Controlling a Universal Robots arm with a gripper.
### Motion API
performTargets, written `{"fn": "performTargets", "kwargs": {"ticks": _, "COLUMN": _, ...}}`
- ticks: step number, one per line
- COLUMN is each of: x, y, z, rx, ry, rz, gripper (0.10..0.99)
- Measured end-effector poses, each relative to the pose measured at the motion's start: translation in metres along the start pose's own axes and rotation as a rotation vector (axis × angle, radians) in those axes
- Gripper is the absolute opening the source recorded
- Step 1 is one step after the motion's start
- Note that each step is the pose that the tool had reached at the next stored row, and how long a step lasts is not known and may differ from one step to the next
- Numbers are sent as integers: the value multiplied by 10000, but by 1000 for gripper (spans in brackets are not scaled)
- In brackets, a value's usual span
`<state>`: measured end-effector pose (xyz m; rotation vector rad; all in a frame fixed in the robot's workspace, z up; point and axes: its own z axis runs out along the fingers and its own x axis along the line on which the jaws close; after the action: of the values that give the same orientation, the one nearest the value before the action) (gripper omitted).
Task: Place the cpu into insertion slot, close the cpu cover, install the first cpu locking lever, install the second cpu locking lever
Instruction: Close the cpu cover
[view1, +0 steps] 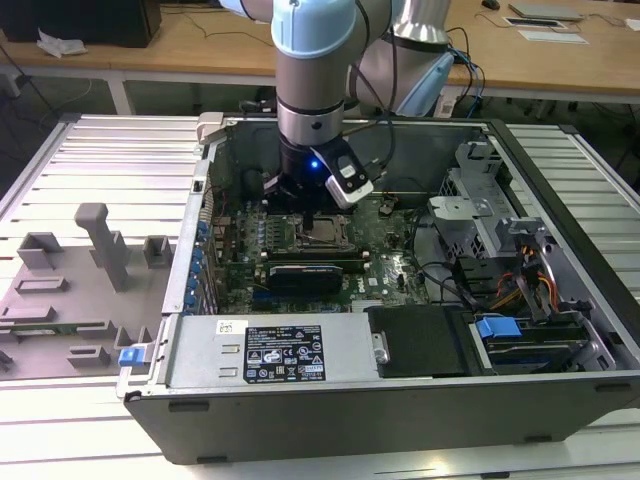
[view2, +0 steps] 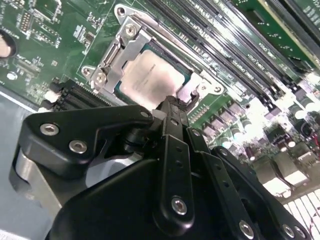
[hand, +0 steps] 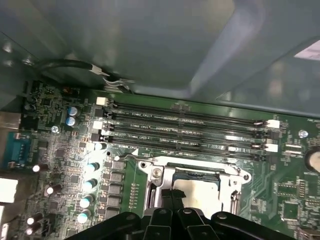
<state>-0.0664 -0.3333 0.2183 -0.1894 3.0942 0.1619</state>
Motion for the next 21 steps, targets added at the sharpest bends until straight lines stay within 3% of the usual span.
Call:
{"fn": "performTargets", "kwargs": {"ticks": 2, "x": -13, "y": 2, "z": -31, "rx": 41, "ry": 8, "rz": 0, "gripper": 106}}
{"fn": "performTargets", "kwargs": {"ticks": 3, "x": -63, "y": -4, "z": -30, "rx": 68, "ry": 27, "rz": 0, "gripper": 106}}
{"fn": "performTargets", "kwargs": {"ticks": 6, "x": -218, "y": -23, "z": -29, "rx": 197, "ry": 229, "rz": 16, "gripper": 106}}
{"fn": "performTargets", "kwargs": {"ticks": 7, "x": -239, "y": -25, "z": -36, "rx": 306, "ry": 296, "rz": 17, "gripper": 106}}
{"fn": "performTargets", "kwargs": {"ticks": 9, "x": -244, "y": -22, "z": -68, "rx": 358, "ry": 306, "rz": 17, "gripper": 106}}
{"fn": "performTargets", "kwargs": {"ticks": 13, "x": -253, "y": -1, "z": -271, "rx": 468, "ry": 318, "rz": 14, "gripper": 106}}
{"fn": "performTargets", "kwargs": {"ticks": 17, "x": -259, "y": 11, "z": -393, "rx": 551, "ry": 329, "rz": 12, "gripper": 106}}
{"fn": "performTargets", "kwargs": {"ticks": 21, "x": -258, "y": 11, "z": -393, "rx": 554, "ry": 329, "rz": 14, "gripper": 106}}
